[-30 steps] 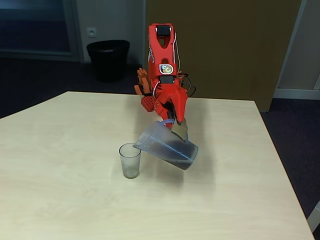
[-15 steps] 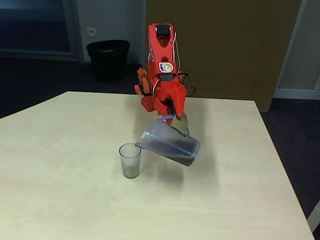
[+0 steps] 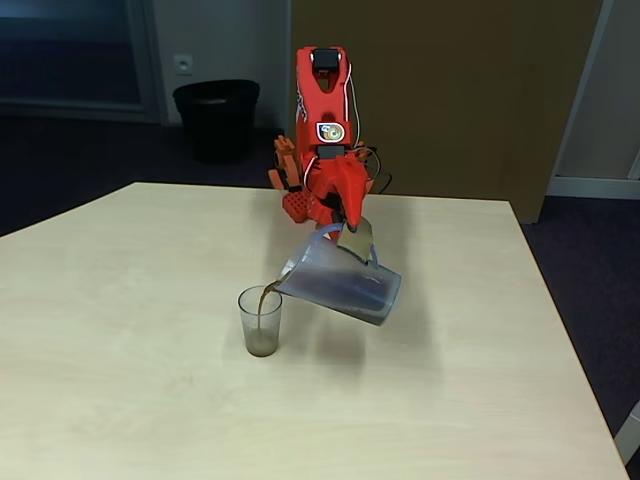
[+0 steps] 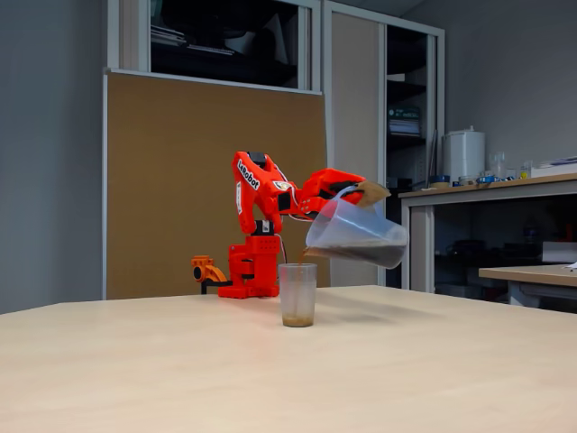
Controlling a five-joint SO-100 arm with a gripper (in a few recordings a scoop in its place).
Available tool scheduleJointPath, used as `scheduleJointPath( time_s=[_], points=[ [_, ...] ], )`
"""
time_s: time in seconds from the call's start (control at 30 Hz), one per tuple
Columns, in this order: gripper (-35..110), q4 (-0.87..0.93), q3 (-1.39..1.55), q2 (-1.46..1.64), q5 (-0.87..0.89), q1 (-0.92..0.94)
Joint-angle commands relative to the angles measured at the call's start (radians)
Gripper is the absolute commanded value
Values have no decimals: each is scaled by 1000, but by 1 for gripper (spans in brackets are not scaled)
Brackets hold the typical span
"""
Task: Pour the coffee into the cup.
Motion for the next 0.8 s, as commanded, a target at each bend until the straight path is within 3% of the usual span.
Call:
scheduleJointPath(
  time_s=[0.0,0.77],
  points=[
    [0,-41,5,64,20,3],
    [0,-84,14,63,97,26]
  ],
)
